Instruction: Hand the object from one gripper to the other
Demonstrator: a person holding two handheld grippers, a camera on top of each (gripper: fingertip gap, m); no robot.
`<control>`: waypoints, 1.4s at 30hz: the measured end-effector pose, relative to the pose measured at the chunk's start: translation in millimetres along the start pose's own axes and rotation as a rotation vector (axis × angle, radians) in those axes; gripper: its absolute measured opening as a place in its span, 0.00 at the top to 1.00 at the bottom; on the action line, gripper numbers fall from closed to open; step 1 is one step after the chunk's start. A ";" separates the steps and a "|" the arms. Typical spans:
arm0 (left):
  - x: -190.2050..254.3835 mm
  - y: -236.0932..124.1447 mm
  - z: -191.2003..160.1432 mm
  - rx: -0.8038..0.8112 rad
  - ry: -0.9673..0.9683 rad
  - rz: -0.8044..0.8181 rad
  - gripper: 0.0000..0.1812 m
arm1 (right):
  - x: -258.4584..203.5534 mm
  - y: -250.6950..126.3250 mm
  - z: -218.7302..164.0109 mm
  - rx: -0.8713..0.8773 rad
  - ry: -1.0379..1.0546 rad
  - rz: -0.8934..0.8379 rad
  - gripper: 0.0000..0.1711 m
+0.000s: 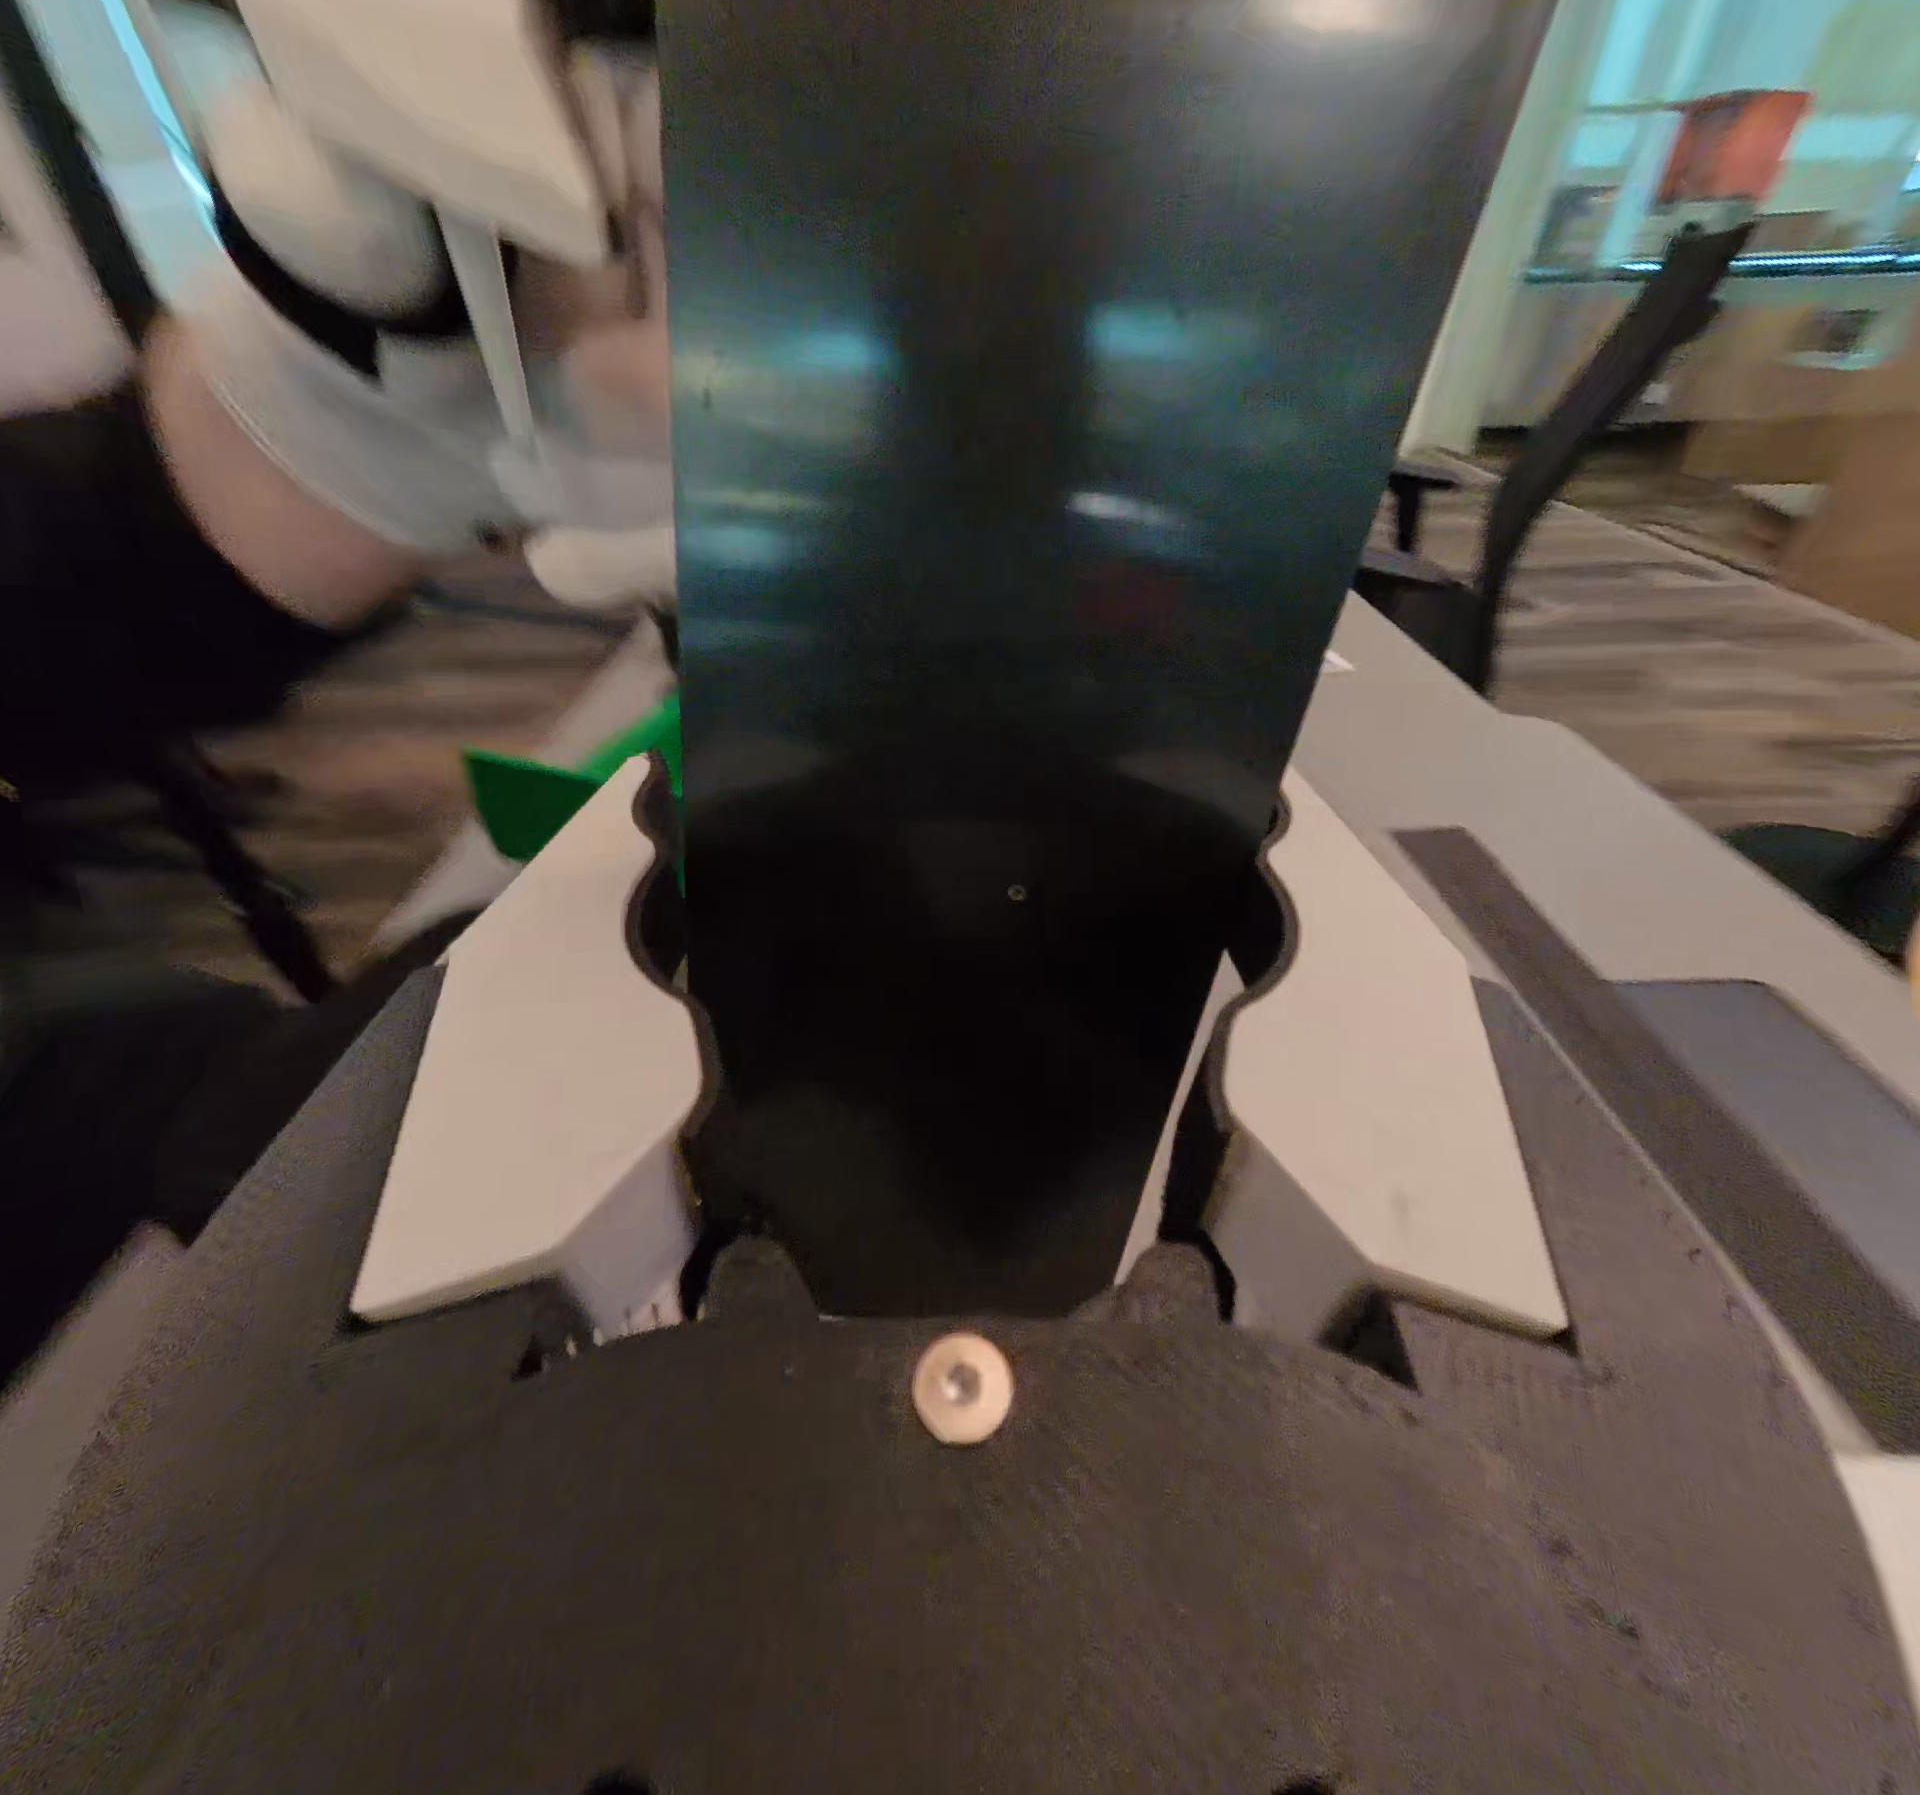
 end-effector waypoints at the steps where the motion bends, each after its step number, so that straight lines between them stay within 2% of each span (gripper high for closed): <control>1: 0.1 -4.3 -1.0 0.014 -0.007 0.017 0.62 | -0.1 -6.2 7.3 0.057 0.060 0.049 0.38; 4: 17.2 -7.1 -13.8 0.061 -0.121 -0.057 0.56 | -7.4 -31.8 32.4 0.254 0.173 0.242 0.38; 7: 41.0 9.0 -38.6 0.084 -0.299 -0.187 0.49 | -25.5 -57.0 47.6 0.390 0.202 0.467 0.38; 12: 79.9 39.1 -63.6 0.158 -0.640 -0.530 0.47 | -65.8 -82.6 51.8 0.437 0.147 0.770 0.38; 14: 98.4 46.3 -66.4 0.178 -0.652 -0.657 0.51 | -80.9 -86.8 51.0 0.418 0.119 0.848 0.38; 16: 111.5 47.5 -58.6 0.252 -0.667 -0.764 0.60 | -93.1 -89.0 47.7 0.383 0.103 0.915 0.38; 19: 118.4 55.0 -62.9 0.249 -0.629 -0.766 0.74 | -103.2 -95.9 45.6 0.359 0.102 0.998 0.38; 23: 118.3 55.2 -64.5 0.275 -0.650 -0.778 0.84 | -101.7 -93.4 46.1 0.350 0.098 0.973 0.38; 24: 119.7 52.2 -62.2 0.293 -0.643 -0.797 0.90 | -100.2 -92.4 45.1 0.346 0.102 0.967 0.38; 31: 112.5 42.3 -53.5 0.383 -0.574 -0.694 0.95 | -80.2 -96.3 49.1 0.381 0.163 0.919 0.38; 32: 107.9 40.1 -51.2 0.401 -0.578 -0.666 0.97 | -74.2 -97.7 50.1 0.396 0.167 0.895 0.44; 33: 101.8 40.0 -50.9 0.405 -0.563 -0.606 1.00 | -64.5 -97.9 53.0 0.430 0.180 0.839 0.51; 35: 92.6 39.2 -51.3 0.396 -0.515 -0.514 1.00 | -48.3 -94.2 54.2 0.449 0.193 0.728 0.48; 38: 76.8 33.8 -47.1 0.402 -0.436 -0.374 1.00 | -27.4 -88.6 55.3 0.458 0.226 0.600 0.49; 42: 42.5 32.3 -56.3 0.236 -0.210 0.014 1.00 | -4.1 -73.1 52.3 0.397 0.235 0.378 0.43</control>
Point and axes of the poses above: each gripper's, where its closed fingertips meet, y out along the fingers, z out of its top, x = y × z across the jaws, the point moved 3 cm from there along -y, back along the fingers, and after that the axes turned 11 degrees about y, right-handed, at the moved point
